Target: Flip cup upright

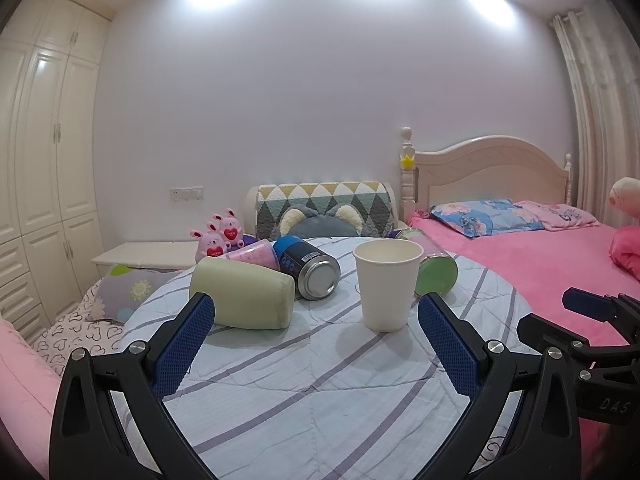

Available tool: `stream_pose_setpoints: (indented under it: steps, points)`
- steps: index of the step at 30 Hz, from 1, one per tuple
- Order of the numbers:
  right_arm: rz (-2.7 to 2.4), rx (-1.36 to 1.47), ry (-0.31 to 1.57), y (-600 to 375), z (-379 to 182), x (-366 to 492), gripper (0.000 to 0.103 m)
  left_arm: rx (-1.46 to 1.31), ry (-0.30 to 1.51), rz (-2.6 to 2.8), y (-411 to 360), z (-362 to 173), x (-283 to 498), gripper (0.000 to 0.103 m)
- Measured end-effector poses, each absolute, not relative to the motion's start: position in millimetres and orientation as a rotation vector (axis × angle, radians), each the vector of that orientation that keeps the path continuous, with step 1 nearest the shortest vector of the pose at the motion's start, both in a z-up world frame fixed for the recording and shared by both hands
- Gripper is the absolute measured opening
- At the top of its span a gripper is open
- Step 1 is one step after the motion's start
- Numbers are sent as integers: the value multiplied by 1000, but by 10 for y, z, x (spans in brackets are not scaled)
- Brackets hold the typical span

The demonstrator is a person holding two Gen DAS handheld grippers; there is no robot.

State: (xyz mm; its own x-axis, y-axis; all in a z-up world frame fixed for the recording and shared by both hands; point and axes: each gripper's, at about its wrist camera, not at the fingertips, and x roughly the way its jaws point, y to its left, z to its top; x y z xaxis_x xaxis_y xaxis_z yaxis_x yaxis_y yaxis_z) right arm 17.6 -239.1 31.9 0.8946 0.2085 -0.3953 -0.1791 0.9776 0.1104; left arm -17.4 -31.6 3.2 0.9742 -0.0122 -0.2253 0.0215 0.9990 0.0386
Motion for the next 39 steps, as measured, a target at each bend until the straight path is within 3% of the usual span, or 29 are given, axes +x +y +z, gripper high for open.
stream_pose_setpoints:
  steps: [39]
  points:
    - [208, 47, 429, -2349, 291, 171, 85, 35, 235, -16, -301, 39, -150, 103]
